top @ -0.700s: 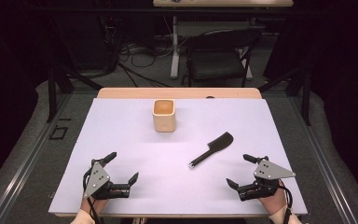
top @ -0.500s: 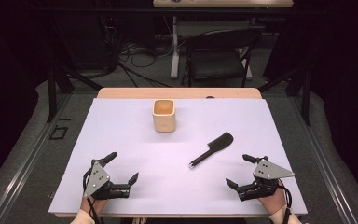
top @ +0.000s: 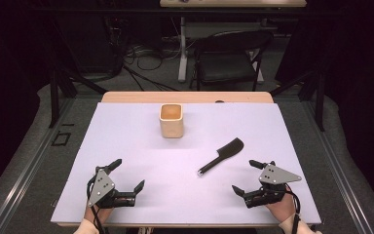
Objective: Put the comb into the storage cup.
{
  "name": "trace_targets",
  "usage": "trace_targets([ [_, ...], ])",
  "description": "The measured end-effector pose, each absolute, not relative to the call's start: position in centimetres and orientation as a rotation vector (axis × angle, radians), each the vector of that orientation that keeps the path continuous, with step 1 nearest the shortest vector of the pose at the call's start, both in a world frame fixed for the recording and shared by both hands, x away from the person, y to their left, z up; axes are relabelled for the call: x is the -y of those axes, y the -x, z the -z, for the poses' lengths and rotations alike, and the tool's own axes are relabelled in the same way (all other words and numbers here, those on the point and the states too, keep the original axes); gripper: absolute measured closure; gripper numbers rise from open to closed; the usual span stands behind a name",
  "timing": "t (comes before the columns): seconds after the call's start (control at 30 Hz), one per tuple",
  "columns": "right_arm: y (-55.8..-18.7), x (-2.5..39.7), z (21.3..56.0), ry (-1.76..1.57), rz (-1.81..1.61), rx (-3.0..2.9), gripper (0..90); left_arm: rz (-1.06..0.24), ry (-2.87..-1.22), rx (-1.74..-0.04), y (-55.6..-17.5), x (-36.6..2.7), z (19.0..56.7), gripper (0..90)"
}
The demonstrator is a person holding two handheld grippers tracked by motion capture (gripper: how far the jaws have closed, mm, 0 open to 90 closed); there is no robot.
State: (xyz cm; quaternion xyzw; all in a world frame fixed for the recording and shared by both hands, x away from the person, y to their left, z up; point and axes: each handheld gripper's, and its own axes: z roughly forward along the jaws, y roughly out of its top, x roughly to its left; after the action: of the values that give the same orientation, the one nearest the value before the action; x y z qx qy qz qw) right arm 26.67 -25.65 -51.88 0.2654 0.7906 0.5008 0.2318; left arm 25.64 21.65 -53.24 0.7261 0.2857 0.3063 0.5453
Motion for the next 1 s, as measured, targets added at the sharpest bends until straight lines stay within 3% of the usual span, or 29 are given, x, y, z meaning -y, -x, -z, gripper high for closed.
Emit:
trace_targets([
  [1.0,-31.3,22.3,51.9,-0.769,-1.333,-2.244,0.0,-0.718,-1.731,-0.675,-26.1,-21.5,53.4,0.2],
])
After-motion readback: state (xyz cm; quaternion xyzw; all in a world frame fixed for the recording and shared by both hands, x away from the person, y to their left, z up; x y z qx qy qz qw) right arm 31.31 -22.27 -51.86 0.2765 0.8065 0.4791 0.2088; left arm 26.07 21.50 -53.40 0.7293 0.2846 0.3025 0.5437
